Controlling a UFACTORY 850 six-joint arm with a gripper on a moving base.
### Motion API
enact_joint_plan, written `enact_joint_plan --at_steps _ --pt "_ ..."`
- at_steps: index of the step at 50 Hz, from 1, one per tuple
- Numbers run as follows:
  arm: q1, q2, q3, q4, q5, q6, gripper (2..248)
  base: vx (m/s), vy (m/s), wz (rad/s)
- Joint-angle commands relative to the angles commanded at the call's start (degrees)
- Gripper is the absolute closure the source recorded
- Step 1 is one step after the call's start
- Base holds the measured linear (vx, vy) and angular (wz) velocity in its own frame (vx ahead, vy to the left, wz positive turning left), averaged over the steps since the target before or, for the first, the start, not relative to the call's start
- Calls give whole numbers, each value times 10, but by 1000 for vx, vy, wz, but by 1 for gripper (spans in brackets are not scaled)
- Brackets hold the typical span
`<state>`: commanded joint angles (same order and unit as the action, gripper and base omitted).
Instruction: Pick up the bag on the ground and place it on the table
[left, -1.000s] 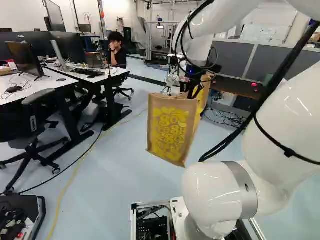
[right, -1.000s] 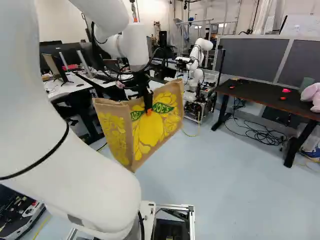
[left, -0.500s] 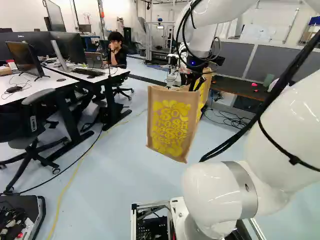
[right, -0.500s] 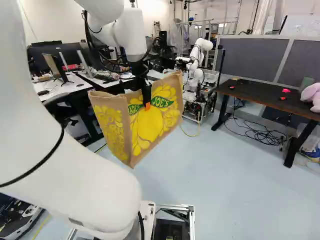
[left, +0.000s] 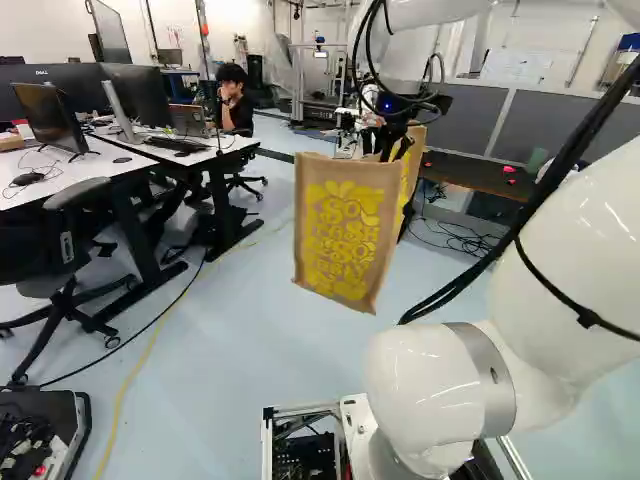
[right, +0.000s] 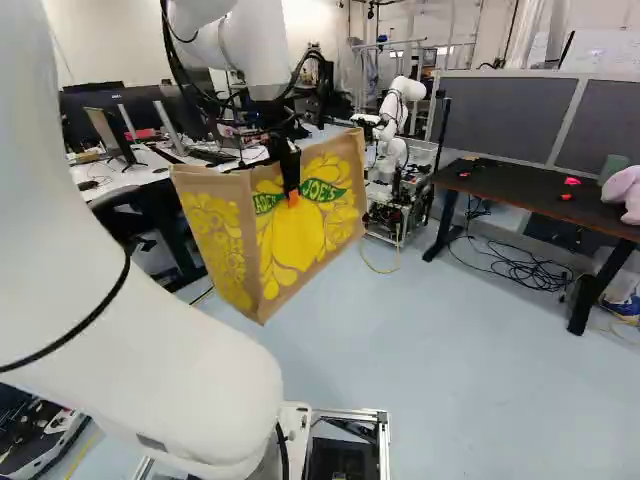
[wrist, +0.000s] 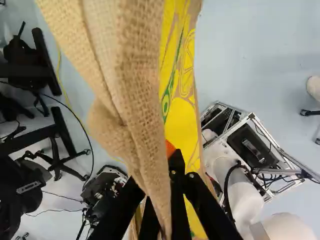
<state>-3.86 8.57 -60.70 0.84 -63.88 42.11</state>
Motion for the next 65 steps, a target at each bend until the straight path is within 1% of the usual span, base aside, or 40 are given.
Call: enact_joint_plan --at_steps 12,53,65 --pt "0 -2 -9 0 -7 0 229 0 0 0" --pt "1 -2 -9 0 -7 0 229 1 0 0" --pt "1 -2 -9 0 -7 0 229 50 -29 -12"
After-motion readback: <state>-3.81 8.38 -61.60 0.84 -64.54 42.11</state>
